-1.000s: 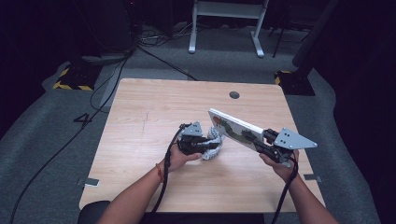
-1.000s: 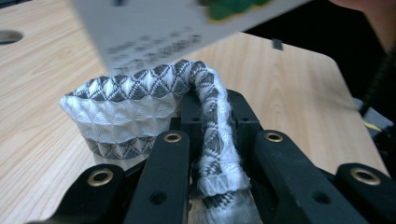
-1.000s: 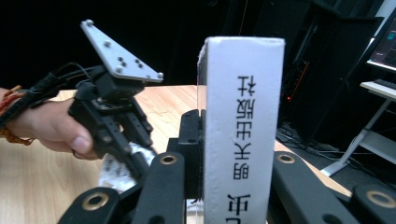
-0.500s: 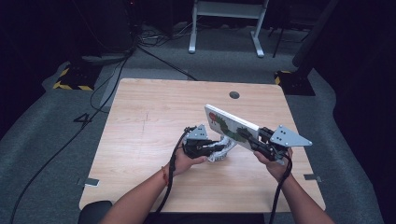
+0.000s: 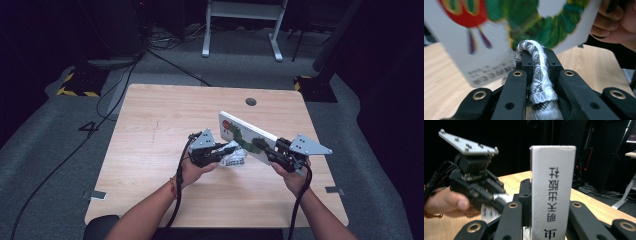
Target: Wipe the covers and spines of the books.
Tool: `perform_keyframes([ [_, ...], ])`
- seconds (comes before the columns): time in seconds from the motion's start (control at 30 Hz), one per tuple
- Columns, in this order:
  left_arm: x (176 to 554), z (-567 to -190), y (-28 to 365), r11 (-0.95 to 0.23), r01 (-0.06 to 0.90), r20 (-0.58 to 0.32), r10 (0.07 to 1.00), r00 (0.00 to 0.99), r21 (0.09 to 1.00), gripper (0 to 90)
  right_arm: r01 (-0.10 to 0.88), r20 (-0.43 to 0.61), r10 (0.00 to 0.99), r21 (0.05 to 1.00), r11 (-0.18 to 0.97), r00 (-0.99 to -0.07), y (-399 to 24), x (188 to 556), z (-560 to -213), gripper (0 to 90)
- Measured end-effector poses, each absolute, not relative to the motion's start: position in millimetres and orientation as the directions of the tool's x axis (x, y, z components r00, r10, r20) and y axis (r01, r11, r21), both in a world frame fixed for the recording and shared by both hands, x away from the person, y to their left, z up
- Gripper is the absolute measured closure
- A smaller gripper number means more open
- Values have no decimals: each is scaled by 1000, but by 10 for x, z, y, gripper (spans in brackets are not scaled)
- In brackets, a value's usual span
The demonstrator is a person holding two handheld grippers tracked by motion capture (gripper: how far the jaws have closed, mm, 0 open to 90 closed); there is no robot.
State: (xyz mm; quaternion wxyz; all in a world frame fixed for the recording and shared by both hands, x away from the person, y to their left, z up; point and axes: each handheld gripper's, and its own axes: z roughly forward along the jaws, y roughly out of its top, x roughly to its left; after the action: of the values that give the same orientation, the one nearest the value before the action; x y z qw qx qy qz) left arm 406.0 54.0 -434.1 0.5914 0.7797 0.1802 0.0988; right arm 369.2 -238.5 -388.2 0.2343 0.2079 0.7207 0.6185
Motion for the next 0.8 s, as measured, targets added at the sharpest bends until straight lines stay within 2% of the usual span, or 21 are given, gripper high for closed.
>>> perform_keyframes([
  [0.17, 4135, -4298, 688, -208, 174, -63, 453, 889, 962, 822, 9, -99, 618, 985, 170, -780, -2394, 3695, -3883, 754],
  [0.3, 4167, -4330, 699, -225, 200, -86, 434, 897, 954, 821, 16, -89, 660, 988, 152, -746, -2427, 3714, -3893, 755],
  [0.57, 3947, -4573, 16, -350, 183, -73, 305, 950, 919, 819, 5, -83, 676, 992, 127, -732, -2381, 3707, -3850, 755],
  [0.8, 3926, -4572, -17, -333, 174, -54, 341, 938, 927, 819, 7, -87, 667, 991, 137, -740, -2311, 3700, -3858, 754],
])
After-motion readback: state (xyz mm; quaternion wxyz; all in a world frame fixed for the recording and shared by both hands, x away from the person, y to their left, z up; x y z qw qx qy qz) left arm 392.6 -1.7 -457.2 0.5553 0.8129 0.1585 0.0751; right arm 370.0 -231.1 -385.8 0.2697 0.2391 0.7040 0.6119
